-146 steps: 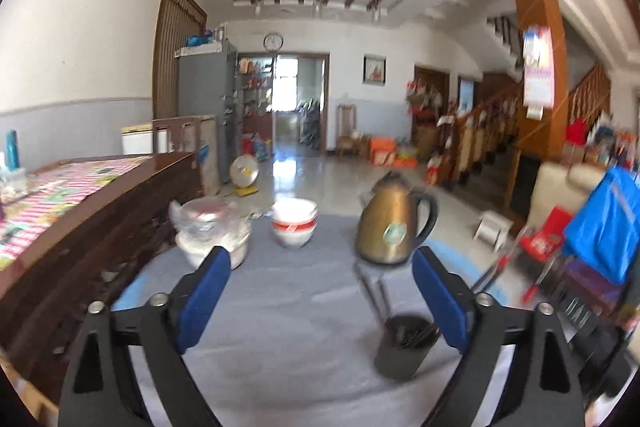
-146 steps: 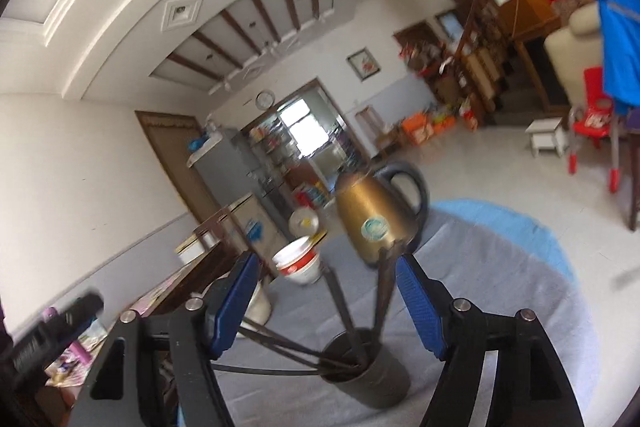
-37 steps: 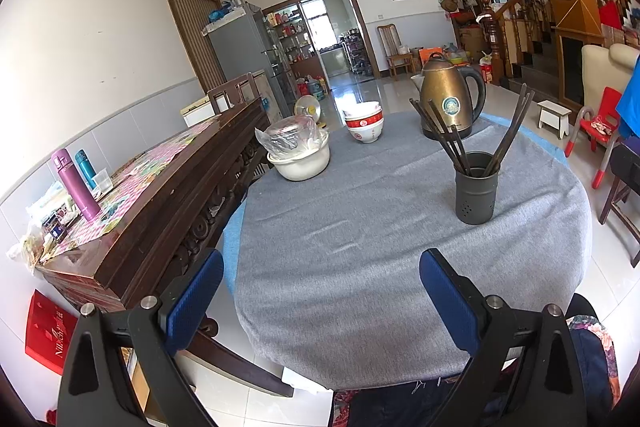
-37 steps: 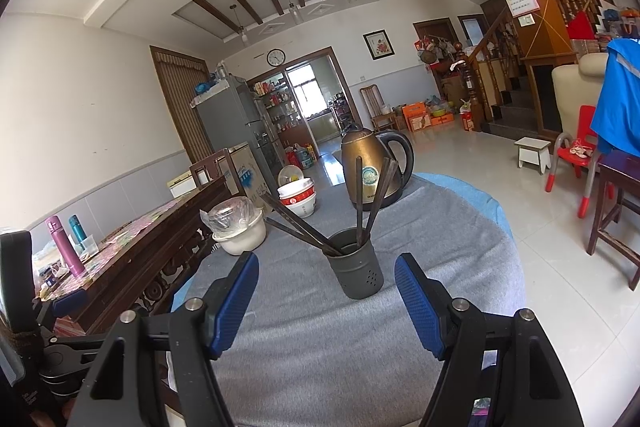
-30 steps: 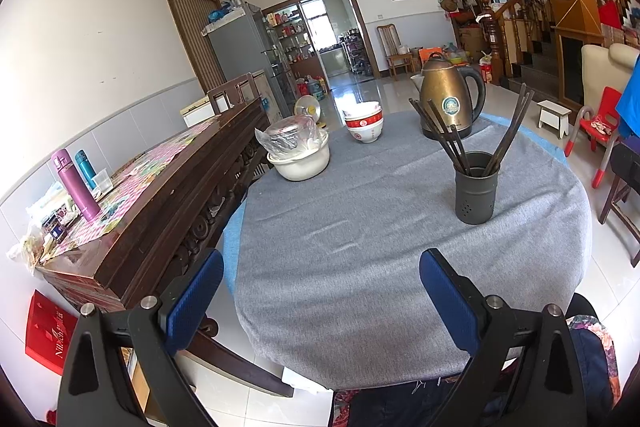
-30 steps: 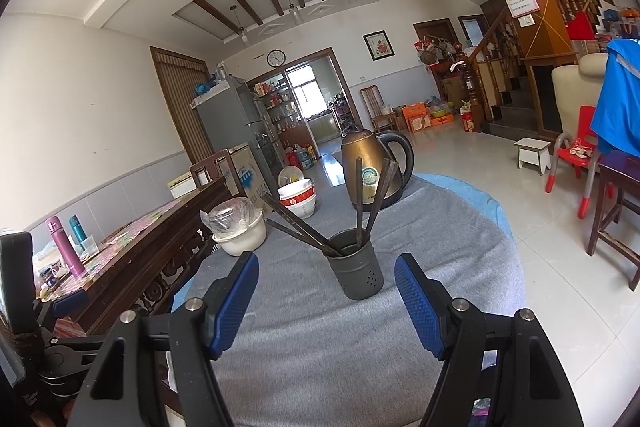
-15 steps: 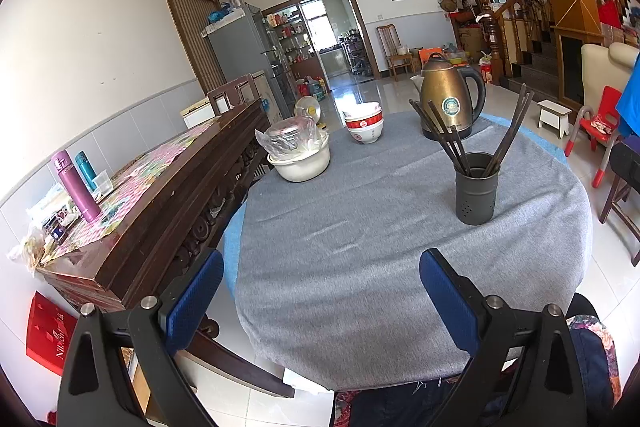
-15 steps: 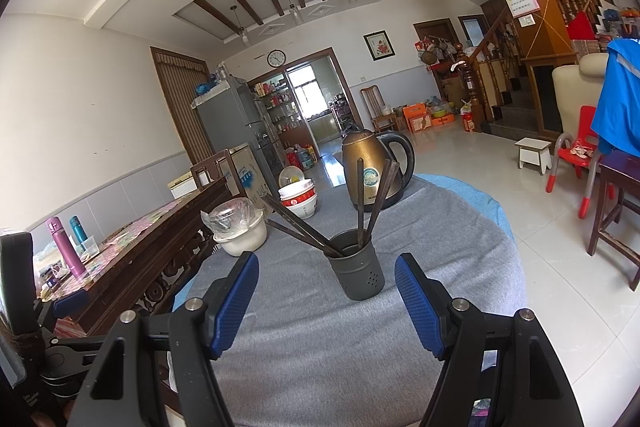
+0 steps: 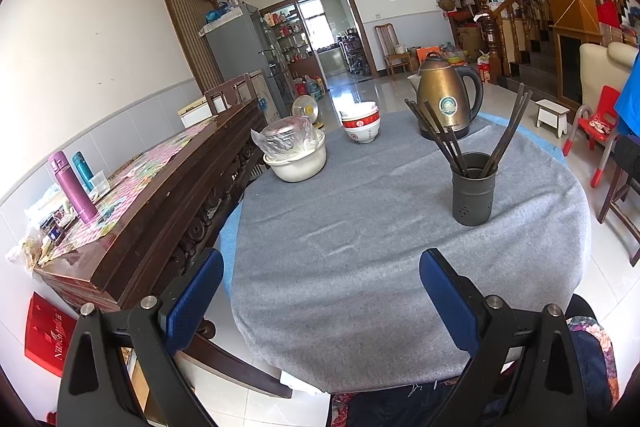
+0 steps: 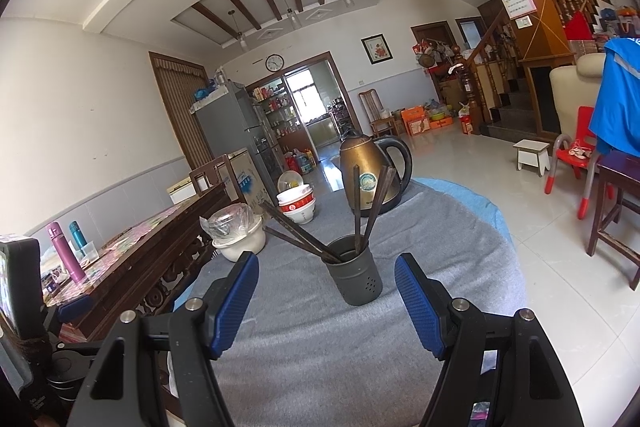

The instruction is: Organize utensils

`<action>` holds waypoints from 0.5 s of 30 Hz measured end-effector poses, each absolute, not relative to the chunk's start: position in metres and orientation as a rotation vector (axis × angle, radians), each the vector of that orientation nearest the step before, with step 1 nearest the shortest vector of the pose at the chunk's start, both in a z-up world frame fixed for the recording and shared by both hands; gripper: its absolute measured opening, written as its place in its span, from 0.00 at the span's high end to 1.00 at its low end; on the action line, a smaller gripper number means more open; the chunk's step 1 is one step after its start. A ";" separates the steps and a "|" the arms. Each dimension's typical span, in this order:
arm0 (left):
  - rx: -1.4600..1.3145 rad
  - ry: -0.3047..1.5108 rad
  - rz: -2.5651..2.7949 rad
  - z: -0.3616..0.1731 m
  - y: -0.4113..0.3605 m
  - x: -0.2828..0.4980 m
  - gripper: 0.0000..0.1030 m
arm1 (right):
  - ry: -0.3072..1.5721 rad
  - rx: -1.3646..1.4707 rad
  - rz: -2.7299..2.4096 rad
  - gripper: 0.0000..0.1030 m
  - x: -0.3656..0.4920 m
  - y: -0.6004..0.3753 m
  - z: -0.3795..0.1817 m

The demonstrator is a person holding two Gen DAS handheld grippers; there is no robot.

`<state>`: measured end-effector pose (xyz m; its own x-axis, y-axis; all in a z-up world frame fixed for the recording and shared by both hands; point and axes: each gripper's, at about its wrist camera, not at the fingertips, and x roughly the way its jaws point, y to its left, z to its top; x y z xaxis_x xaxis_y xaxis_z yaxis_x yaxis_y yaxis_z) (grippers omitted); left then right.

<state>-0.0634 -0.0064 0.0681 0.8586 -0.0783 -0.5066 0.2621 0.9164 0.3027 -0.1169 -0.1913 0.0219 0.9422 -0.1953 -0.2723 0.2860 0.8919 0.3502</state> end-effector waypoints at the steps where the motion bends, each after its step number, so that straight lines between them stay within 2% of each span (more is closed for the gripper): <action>1: 0.375 0.511 -0.184 0.068 -0.007 -0.063 0.05 | 0.234 0.398 -0.253 0.28 -0.117 -0.192 0.023; 15: 0.350 0.547 -0.152 0.066 -0.011 -0.034 0.05 | 0.224 0.356 -0.262 0.28 -0.100 -0.199 0.038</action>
